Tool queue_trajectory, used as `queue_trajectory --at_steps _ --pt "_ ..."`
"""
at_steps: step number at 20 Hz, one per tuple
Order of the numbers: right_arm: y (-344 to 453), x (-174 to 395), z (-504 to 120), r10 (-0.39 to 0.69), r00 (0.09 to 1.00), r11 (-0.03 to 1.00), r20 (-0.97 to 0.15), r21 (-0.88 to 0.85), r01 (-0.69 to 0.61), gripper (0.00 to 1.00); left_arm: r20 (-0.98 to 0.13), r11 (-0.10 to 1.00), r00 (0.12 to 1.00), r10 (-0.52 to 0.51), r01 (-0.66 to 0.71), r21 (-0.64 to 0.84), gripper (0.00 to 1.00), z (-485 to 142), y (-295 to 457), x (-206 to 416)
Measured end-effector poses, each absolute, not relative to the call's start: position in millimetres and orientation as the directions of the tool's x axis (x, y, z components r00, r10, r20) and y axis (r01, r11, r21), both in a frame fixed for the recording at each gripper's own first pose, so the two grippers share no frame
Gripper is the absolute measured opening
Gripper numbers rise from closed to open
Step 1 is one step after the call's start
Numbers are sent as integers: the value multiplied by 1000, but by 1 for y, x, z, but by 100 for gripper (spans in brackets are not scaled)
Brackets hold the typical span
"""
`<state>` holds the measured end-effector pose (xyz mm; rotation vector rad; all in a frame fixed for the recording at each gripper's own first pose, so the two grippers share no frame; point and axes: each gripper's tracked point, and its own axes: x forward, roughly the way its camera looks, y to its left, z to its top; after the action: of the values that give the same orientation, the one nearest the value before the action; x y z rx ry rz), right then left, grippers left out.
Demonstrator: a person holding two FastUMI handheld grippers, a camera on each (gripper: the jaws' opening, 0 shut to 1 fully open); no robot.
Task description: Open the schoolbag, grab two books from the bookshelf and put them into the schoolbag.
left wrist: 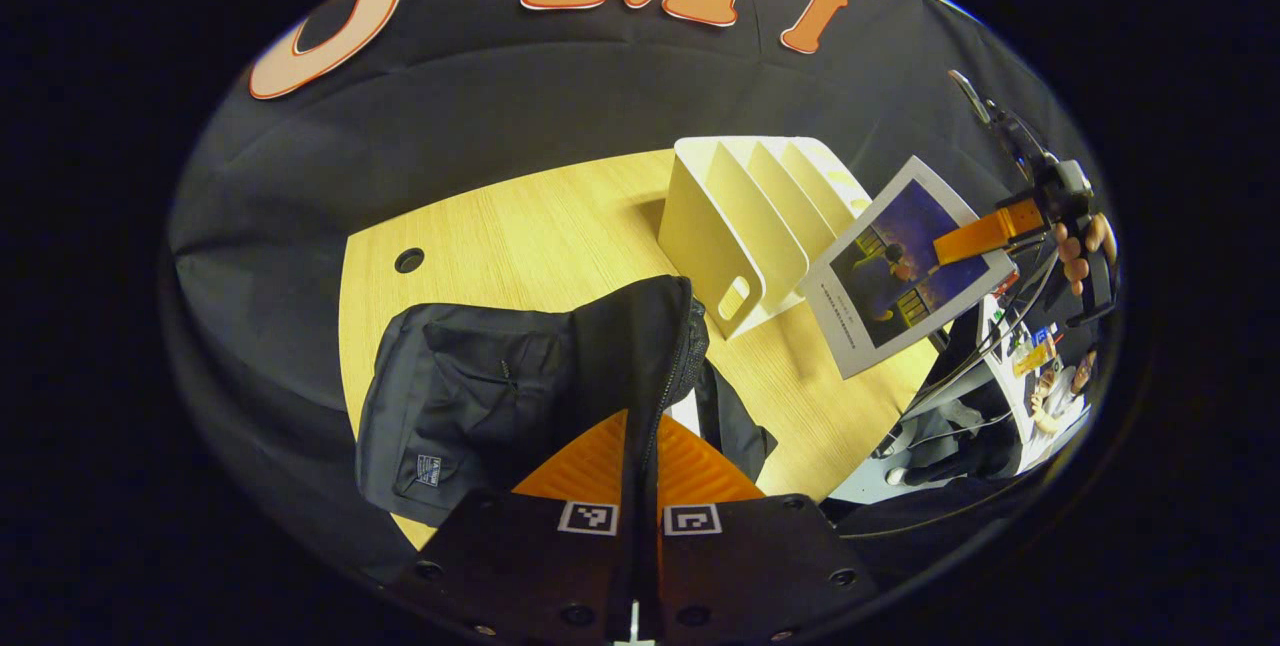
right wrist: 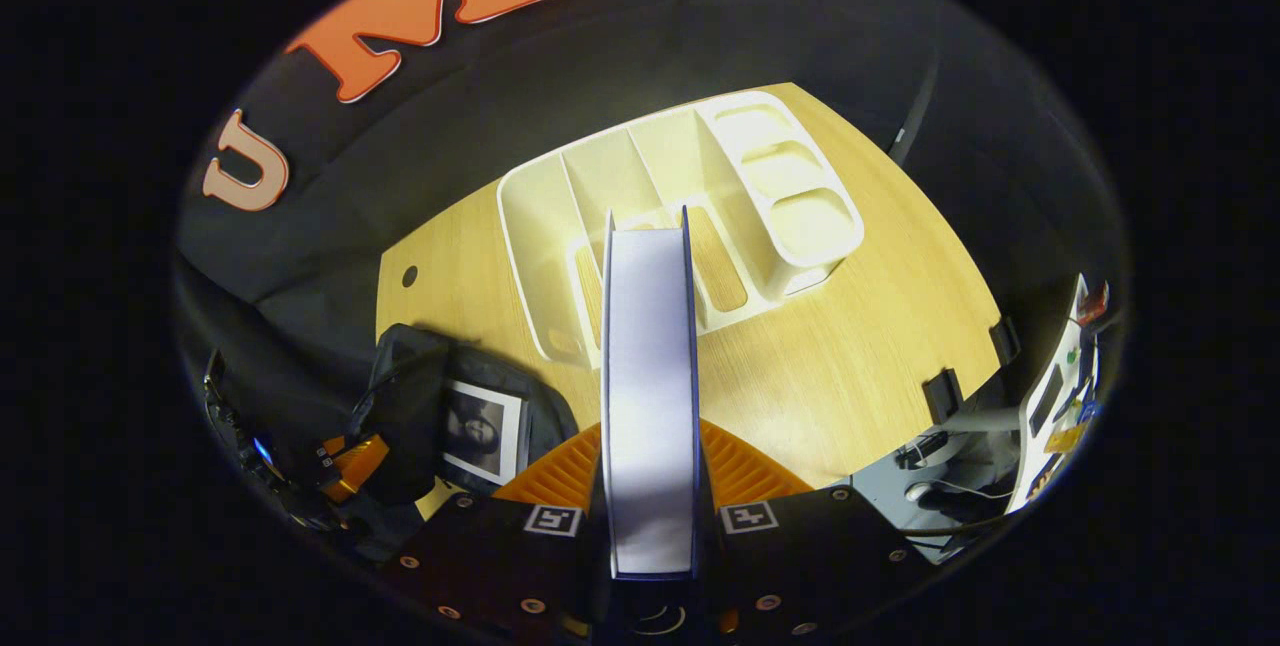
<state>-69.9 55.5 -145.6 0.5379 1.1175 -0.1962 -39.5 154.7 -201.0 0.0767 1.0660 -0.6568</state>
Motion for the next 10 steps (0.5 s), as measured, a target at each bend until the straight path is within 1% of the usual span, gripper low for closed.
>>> queue_trajectory --at_steps 7,10 --pt "85 -102 -137 204 509 779 -836 454 433 35 -831 775 288 -476 584 -242 3 -198 152 -36" --pt "97 -110 -134 243 549 745 -800 517 422 35 -827 773 281 -488 578 -260 3 -201 151 -37"
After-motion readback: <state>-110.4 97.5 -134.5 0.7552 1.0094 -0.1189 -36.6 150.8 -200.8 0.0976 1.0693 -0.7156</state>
